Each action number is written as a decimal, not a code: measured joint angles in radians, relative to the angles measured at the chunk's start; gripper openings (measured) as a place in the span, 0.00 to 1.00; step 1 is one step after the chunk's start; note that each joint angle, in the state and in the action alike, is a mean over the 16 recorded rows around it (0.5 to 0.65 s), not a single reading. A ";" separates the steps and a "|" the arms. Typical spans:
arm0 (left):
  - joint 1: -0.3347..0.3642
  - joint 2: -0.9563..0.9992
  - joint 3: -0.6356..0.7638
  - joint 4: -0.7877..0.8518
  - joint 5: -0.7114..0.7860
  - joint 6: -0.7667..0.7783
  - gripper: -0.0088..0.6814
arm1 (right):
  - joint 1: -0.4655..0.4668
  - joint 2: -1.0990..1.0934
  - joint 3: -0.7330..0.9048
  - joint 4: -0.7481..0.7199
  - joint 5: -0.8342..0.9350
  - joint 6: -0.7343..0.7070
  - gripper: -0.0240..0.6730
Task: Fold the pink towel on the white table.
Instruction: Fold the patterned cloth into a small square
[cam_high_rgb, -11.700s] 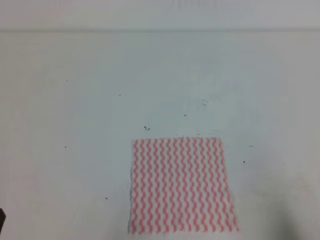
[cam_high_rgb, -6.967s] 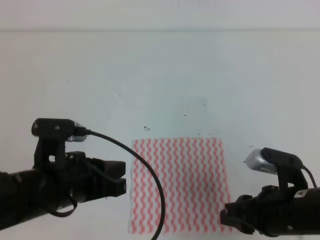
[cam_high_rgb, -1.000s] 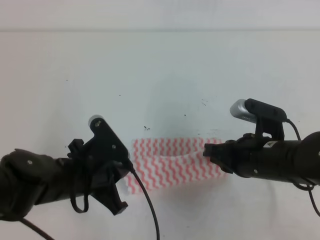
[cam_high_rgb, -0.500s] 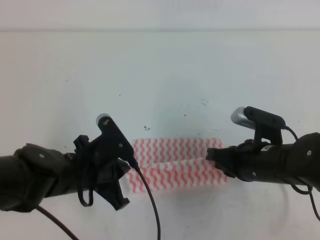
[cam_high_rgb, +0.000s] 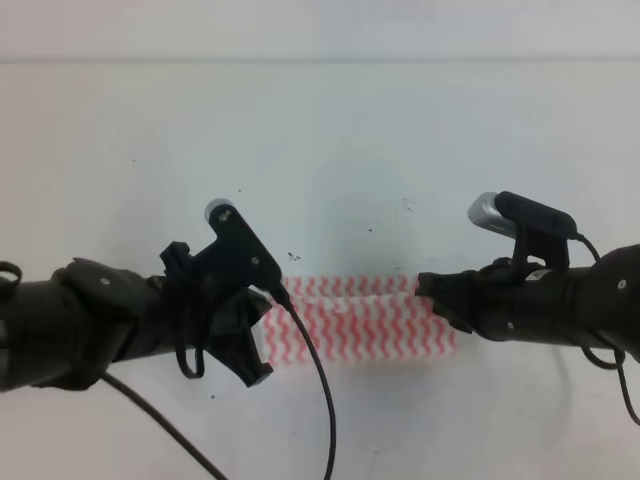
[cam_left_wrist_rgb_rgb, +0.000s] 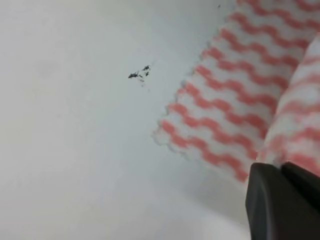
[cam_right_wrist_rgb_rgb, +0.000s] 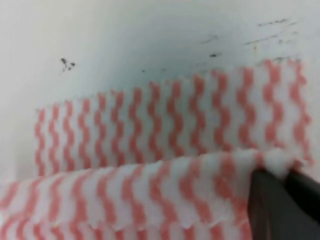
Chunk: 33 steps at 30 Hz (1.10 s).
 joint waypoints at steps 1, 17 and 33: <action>0.000 0.007 -0.005 0.000 -0.001 0.000 0.01 | -0.004 0.004 -0.005 -0.001 0.004 0.000 0.01; 0.000 0.085 -0.034 0.000 -0.020 0.000 0.01 | -0.026 0.078 -0.054 -0.016 0.043 -0.001 0.01; 0.000 0.098 -0.080 -0.003 -0.034 -0.014 0.01 | -0.056 0.079 -0.091 -0.040 0.055 -0.003 0.01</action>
